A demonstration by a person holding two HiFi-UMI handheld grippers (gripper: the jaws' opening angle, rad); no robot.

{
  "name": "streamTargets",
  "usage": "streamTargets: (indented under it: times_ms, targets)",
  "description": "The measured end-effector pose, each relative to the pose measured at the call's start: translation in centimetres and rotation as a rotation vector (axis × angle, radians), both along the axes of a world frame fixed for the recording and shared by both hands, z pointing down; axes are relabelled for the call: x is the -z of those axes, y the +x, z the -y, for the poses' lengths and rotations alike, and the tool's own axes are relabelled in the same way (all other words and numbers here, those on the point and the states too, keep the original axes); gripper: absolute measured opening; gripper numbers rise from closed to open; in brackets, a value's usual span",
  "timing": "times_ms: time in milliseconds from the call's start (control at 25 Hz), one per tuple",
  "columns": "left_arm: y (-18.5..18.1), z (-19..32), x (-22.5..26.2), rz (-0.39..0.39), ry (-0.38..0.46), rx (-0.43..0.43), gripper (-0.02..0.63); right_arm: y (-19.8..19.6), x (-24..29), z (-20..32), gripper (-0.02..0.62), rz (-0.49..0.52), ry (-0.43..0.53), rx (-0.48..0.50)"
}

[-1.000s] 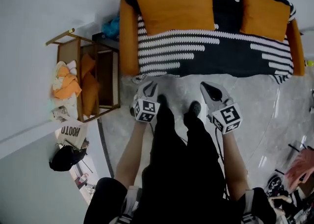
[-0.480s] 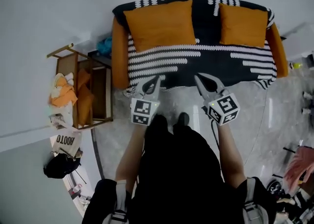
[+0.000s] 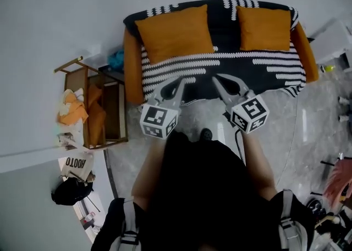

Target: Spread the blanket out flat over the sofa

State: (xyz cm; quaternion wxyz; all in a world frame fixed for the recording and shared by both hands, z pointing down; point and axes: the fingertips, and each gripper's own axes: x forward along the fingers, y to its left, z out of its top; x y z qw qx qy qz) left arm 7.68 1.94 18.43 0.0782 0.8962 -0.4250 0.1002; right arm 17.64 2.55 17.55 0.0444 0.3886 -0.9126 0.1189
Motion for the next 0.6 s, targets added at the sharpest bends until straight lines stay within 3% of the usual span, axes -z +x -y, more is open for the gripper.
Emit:
streamTargets:
  times_ms: [600]
  targets:
    - [0.9,-2.7,2.6,-0.057,0.021,-0.041,0.011,-0.5,1.1,-2.9,0.002,-0.008,0.033,0.01]
